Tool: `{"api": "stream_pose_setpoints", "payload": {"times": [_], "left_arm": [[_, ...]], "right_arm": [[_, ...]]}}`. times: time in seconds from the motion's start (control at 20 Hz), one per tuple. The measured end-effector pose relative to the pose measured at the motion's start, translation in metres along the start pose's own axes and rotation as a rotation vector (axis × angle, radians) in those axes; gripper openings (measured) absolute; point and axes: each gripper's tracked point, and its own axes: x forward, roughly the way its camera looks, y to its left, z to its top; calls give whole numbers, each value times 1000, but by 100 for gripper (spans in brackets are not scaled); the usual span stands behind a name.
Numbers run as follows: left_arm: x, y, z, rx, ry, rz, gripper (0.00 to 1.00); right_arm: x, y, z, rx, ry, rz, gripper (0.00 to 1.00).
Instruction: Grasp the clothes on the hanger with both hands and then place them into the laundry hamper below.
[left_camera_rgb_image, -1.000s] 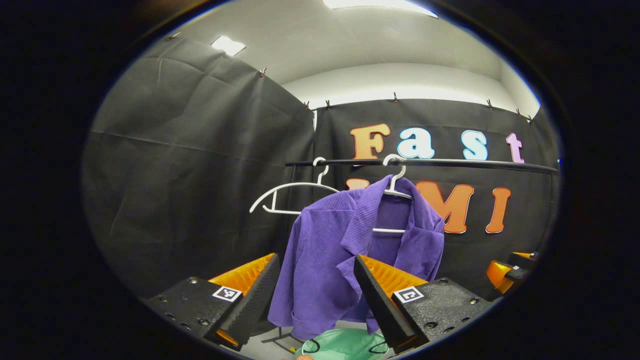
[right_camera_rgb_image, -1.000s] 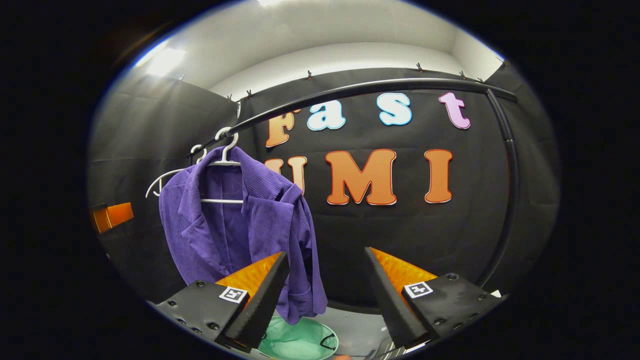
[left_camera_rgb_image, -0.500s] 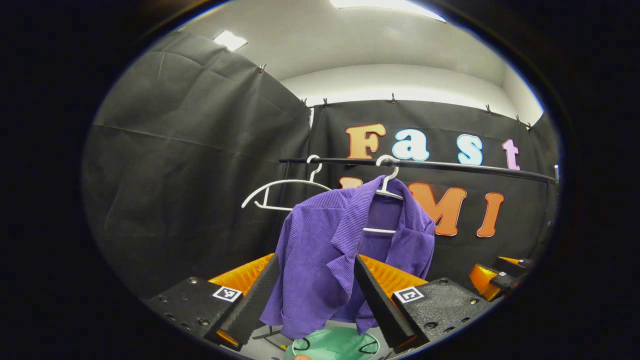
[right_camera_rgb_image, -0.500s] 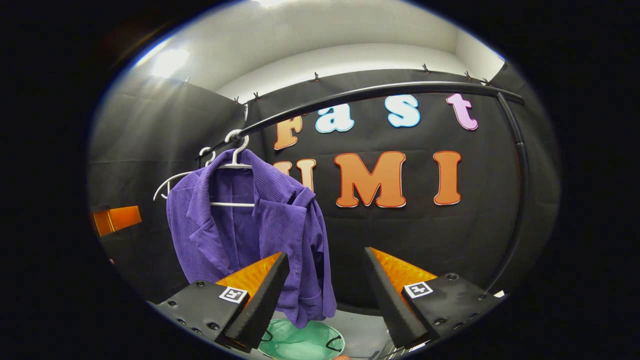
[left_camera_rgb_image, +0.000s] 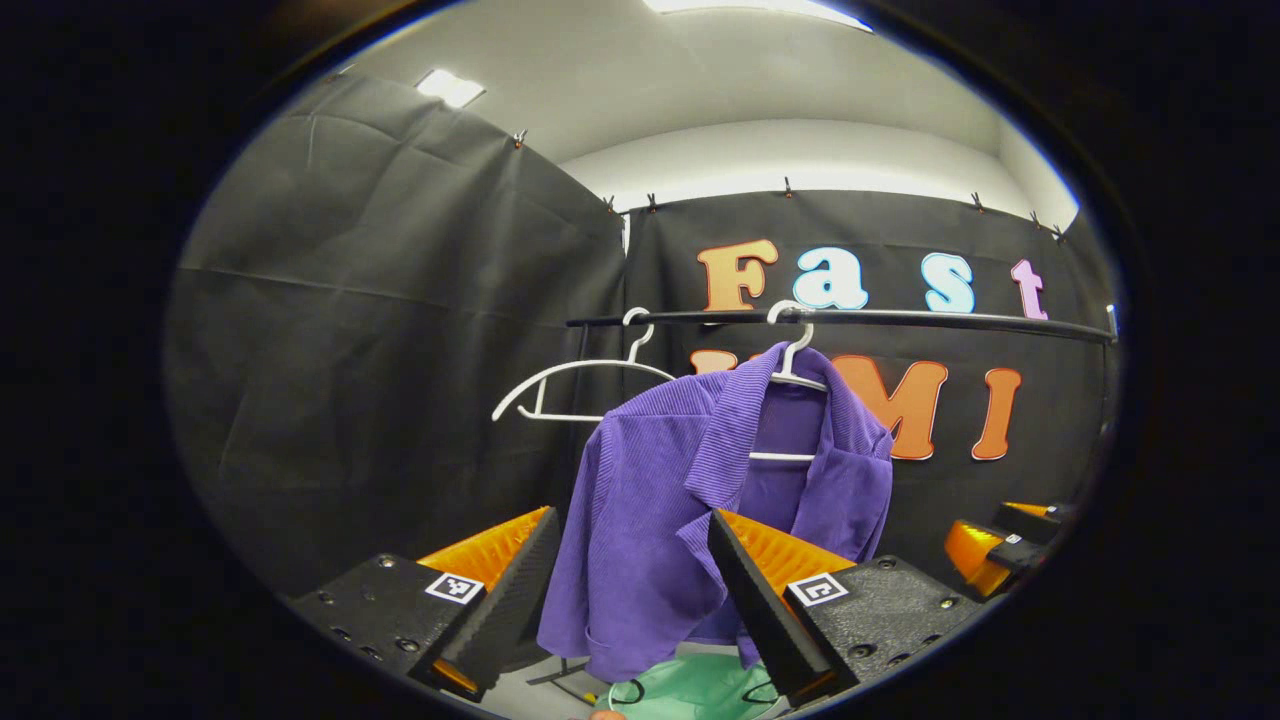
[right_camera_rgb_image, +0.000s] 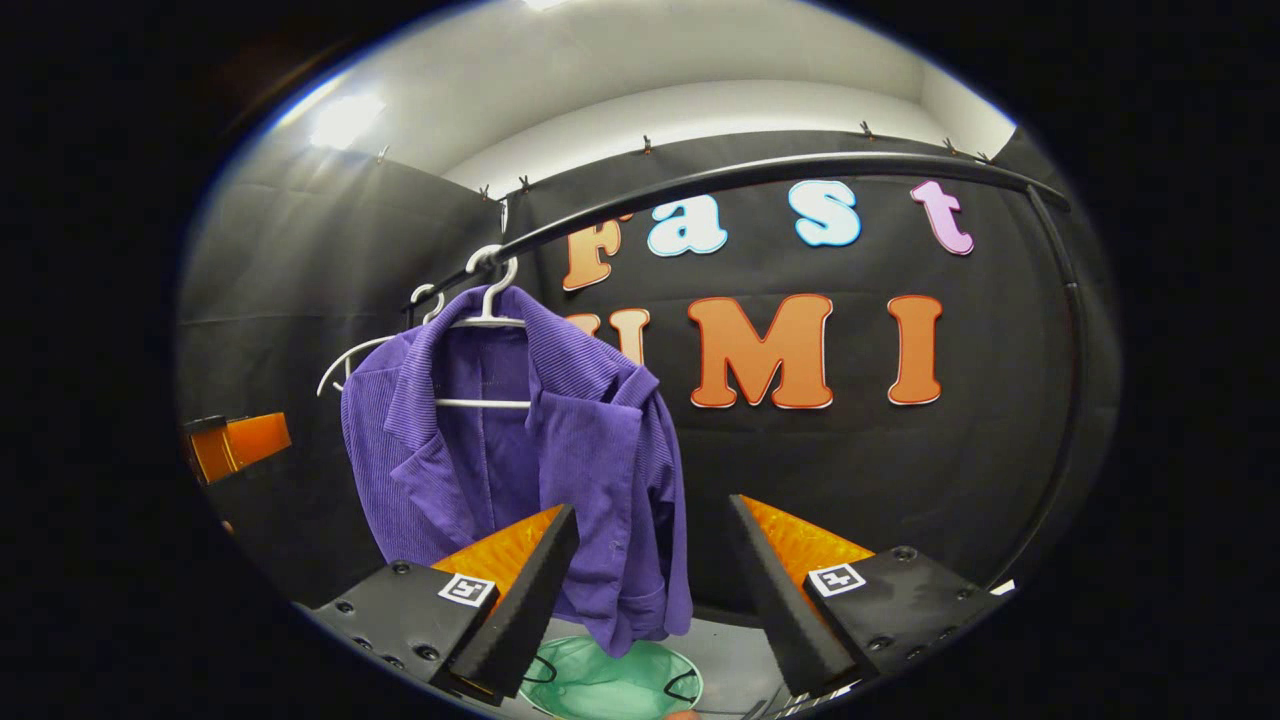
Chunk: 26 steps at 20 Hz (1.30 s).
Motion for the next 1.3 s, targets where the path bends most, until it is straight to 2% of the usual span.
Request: {"api": "stream_pose_setpoints", "payload": {"times": [0.05, 0.1, 0.15, 0.2, 0.25, 0.35, 0.4, 0.45, 0.5, 0.55, 0.65, 0.7, 0.75, 0.8, 1.05, 1.2, 1.25, 1.3], "left_arm": [[2, 1, -3, 5, 8, 4, 99], [3, 4, -4, 12, 13, 8, 95], [4, 5, -4, 15, 13, 10, 92], [4, 6, -3, 16, 12, 11, 92], [6, 7, -3, 16, 9, 11, 95], [15, 5, -6, 25, 20, -3, 92], [19, 5, -7, 35, 27, -3, 95], [23, 8, -7, 43, 29, -1, 99], [26, 9, -6, 45, 31, 1, 92], [29, 11, -6, 43, 31, 5, 95], [35, 16, -7, 44, 34, 13, 95], [38, 18, -8, 49, 36, 15, 95], [40, 20, -9, 55, 40, 18, 95], [43, 23, -9, 60, 44, 22, 95], [52, 31, -11, 72, 62, 30, 95], [57, 22, -13, 63, 68, 10, 96], [59, 17, -15, 61, 71, 2, 96], [62, 11, -18, 56, 76, -7, 96]], "right_arm": [[8, 6, -3, -1, 4, 2, 91], [17, 12, -7, 2, 12, -3, 97], [26, 19, -12, 12, 19, -2, 89], [38, 30, -15, 24, 25, 7, 98], [49, 39, -21, 35, 33, 17, 98], [74, 55, -31, 44, 50, 34, 98], [85, 61, -35, 45, 61, 38, 98], [97, 65, -39, 45, 69, 37, 90], [109, 68, -44, 44, 72, 32, 90], [121, 71, -47, 42, 74, 24, 98], [143, 76, -53, 30, 86, 0, 98], [153, 79, -57, 16, 92, -15, 89], [162, 81, -60, 3, 90, -32, 89], [167, 82, -60, -3, 86, -48, 98], [201, 80, -75, -12, 74, -160, 98], [216, 70, -74, 8, 73, -159, 98], [217, 67, -72, 13, 71, -153, 94], [217, 62, -71, 16, 68, -152, 85]]}}
